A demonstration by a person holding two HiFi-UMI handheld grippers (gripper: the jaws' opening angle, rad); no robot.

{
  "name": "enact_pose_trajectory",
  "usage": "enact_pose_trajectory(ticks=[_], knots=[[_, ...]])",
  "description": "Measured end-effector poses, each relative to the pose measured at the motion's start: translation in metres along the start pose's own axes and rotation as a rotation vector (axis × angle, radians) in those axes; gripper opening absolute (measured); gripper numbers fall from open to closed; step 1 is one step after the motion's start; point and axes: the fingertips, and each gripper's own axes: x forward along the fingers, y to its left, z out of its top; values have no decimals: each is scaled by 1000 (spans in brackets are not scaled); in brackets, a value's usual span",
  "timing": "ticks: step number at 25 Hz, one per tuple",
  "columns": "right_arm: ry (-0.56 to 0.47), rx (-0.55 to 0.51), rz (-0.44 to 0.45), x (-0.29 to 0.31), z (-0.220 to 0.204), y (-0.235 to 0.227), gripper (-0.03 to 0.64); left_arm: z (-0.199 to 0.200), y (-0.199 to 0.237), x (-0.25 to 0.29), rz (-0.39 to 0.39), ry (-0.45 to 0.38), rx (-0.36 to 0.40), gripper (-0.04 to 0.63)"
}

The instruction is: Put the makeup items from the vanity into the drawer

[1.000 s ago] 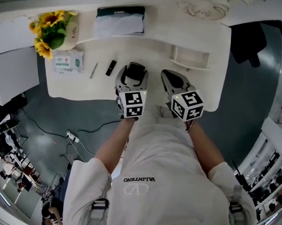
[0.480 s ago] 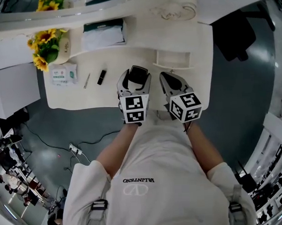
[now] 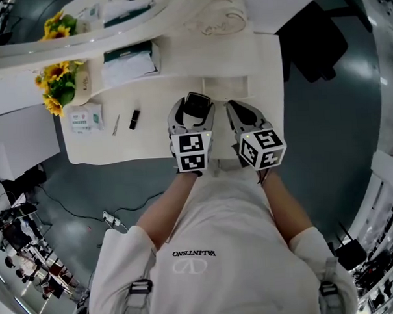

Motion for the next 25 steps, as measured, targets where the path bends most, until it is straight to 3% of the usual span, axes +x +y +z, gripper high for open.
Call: enact_pose_trajectory(ticks=[25], knots=[[-2,26,-10,-14,12,-49,12,18,-46,43,-7,30,12,330]])
